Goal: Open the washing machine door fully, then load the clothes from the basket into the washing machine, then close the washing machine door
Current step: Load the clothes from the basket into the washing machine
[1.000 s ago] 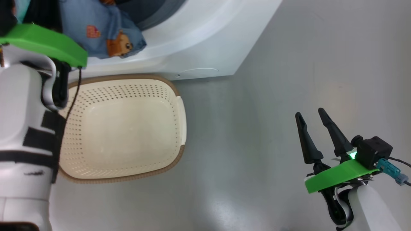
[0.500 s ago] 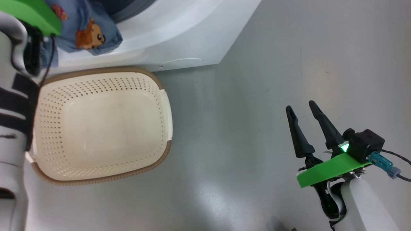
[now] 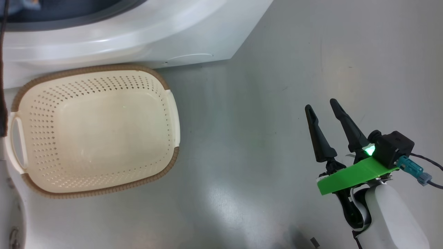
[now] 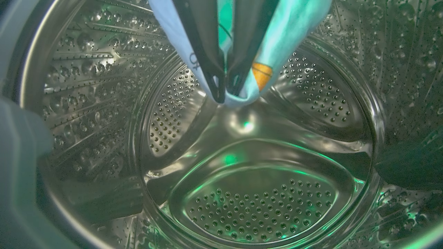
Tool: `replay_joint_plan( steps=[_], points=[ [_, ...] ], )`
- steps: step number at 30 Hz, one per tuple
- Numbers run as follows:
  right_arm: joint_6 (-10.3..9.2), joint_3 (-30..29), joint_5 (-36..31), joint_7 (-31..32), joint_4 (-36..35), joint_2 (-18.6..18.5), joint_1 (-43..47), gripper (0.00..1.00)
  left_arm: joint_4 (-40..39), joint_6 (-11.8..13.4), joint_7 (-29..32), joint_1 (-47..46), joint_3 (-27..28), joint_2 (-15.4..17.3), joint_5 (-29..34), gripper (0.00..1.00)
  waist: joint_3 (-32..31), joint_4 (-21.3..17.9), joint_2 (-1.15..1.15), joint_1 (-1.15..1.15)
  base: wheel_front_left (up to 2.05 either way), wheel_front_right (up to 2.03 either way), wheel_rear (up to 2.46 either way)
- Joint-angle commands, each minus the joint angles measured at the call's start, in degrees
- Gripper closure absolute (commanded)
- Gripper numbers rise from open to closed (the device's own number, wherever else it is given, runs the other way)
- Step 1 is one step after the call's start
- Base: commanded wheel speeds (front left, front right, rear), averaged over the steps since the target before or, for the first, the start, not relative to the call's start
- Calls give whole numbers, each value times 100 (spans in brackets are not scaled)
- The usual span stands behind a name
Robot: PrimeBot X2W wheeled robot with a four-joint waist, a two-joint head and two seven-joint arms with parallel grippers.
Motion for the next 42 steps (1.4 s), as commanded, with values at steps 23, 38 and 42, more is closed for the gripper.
replay_joint_plan(
  steps=[23,38,42],
  points=[
    [9,51,-13,-27,-153,-28,-11,0,352,-8,-29,752,119,5,-9,0,14,172,0,0,0,0,0],
    [9,-119,-64,-27,-138,-202,147,0,-44,-8,-29,2170,283,-307,-149,0,-502,489,0,0,0,0,0],
    [9,-212,-64,-27,-119,-319,258,0,-274,-9,-29,2671,356,-403,-135,0,-751,629,0,0,0,0,0]
  ],
)
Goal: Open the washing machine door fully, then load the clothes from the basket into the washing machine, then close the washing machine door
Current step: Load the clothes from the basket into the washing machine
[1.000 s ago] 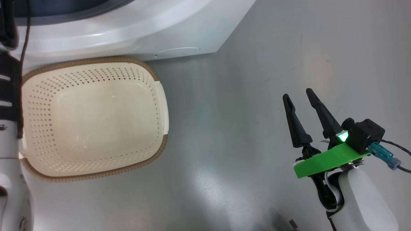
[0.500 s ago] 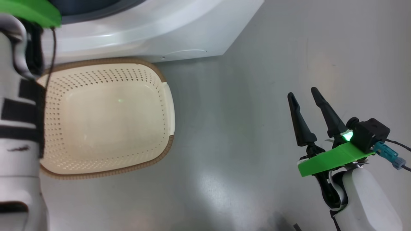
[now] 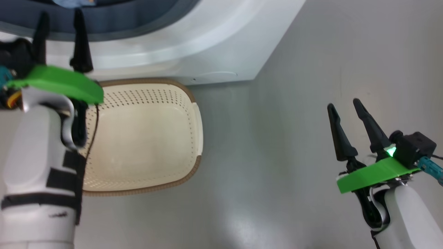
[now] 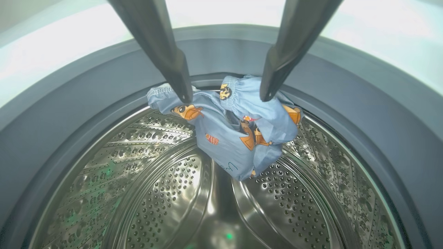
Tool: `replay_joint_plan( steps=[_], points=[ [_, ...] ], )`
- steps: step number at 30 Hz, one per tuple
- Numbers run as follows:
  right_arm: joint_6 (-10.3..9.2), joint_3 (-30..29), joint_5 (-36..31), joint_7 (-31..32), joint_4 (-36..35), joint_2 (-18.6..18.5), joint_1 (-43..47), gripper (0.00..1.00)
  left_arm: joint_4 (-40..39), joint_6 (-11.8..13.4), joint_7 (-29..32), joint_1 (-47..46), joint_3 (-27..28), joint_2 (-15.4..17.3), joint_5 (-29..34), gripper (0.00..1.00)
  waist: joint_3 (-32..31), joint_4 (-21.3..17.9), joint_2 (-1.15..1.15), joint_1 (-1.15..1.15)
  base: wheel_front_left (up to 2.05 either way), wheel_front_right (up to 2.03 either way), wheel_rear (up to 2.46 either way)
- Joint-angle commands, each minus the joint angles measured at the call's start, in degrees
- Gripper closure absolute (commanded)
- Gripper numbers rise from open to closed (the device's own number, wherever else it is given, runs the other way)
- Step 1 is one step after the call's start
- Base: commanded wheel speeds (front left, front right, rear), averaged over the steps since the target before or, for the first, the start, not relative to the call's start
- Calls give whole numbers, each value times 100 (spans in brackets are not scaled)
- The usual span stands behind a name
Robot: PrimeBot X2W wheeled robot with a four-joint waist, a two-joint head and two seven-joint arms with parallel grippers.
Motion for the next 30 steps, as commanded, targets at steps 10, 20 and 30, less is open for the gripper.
replay_joint_plan(
  steps=[10,20,30],
  points=[
    [9,-20,-52,-27,11,-254,656,0,-797,-9,-29,1503,281,-4,127,0,-1018,392,0,0,0,0,0],
    [9,-69,-33,-27,92,-356,1236,0,-1060,-9,-29,2678,298,-59,148,0,-1762,550,0,0,0,0,0],
    [9,-115,-16,-27,88,-415,1635,0,-1385,-9,-29,3590,360,-15,218,0,-2246,573,0,0,0,0,0]
  ],
)
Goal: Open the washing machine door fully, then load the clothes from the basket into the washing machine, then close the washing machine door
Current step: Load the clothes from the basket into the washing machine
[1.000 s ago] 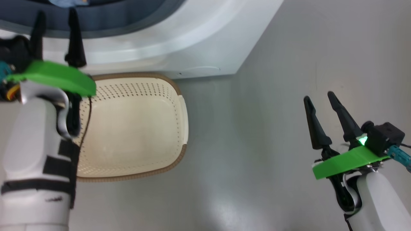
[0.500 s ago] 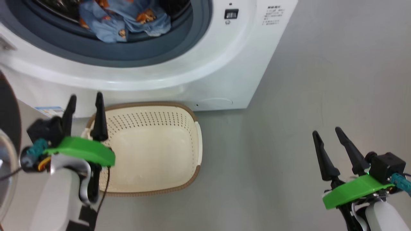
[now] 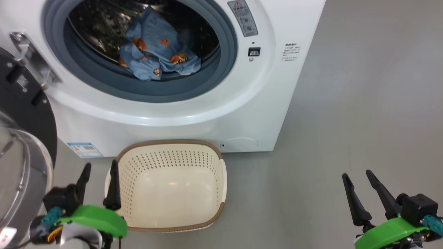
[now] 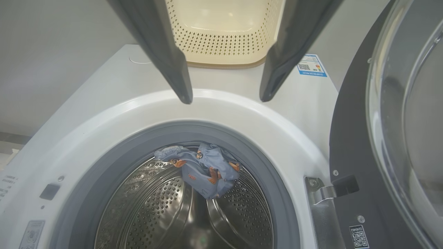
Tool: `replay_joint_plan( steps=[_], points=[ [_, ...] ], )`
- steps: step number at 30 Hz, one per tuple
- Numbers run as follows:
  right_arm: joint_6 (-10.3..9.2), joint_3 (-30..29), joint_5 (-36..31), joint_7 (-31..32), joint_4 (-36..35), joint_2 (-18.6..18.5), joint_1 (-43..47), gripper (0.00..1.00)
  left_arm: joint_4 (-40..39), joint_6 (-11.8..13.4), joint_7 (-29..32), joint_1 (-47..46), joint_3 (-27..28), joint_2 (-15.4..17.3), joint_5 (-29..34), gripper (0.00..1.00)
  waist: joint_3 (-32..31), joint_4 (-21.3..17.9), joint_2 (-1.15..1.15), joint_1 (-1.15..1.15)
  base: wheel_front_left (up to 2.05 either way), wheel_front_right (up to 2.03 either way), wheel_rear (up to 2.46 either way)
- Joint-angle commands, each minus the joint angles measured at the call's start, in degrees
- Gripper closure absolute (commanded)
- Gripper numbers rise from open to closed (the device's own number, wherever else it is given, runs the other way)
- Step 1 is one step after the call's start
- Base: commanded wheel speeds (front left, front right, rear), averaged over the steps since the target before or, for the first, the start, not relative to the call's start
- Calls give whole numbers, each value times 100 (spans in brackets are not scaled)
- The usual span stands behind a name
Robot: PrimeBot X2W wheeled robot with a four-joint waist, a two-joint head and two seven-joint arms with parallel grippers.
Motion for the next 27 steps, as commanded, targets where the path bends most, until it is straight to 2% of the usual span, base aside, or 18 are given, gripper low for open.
replay_joint_plan(
  steps=[1,18,27],
  points=[
    [9,89,-9,-28,-127,-93,93,0,-184,-9,-32,76,218,166,63,0,-206,42,0,0,0,0,0],
    [9,-82,-31,-28,-203,-64,710,0,-1057,-9,-32,1531,515,110,209,0,-696,62,0,0,0,0,0],
    [9,-157,-41,-28,-244,-19,772,0,-1296,-9,-32,1750,678,52,246,0,-663,46,0,0,0,0,0]
  ],
)
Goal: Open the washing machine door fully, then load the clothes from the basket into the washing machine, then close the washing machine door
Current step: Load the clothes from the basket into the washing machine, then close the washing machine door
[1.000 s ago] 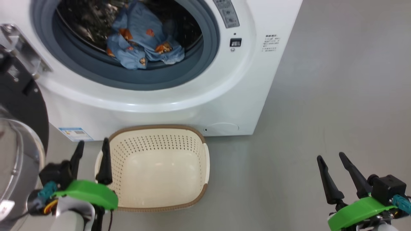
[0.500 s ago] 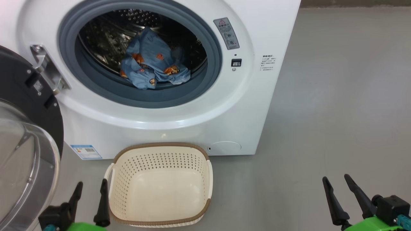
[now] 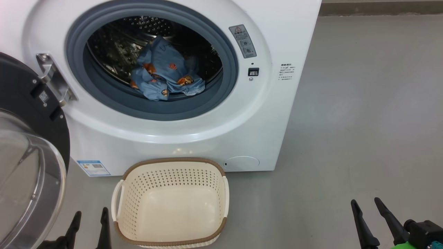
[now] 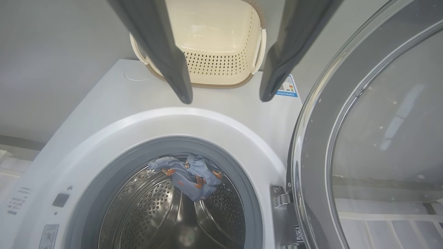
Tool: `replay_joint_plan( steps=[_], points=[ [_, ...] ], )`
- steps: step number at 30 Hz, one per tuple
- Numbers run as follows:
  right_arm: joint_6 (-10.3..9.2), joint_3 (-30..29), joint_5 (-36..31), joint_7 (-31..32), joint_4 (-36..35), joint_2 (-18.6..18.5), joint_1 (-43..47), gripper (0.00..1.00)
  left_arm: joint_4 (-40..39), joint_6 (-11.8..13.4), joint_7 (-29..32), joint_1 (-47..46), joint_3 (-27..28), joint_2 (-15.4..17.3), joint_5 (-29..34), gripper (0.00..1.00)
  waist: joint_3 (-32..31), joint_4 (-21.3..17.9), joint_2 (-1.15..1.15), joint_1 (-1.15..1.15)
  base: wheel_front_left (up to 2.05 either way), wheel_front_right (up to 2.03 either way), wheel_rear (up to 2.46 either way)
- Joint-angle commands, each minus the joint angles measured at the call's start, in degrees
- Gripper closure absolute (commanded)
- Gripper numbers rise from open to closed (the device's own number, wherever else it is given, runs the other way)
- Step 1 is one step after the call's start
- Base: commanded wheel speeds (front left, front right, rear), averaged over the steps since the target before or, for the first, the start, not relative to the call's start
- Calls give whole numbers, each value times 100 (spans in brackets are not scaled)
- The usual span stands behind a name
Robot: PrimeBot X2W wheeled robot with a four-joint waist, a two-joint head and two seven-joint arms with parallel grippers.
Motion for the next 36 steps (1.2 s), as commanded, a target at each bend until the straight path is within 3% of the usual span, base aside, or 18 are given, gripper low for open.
replay_joint_plan(
  steps=[1,36],
  points=[
    [9,80,-42,-28,-147,-78,-22,0,-160,-9,-37,-73,224,64,40,0,2,0,0,0,0,0,0],
    [9,80,-30,-28,-148,-58,-55,0,-322,-9,-37,0,185,54,2,0,2,20,0,0,-15,15,0]
  ],
)
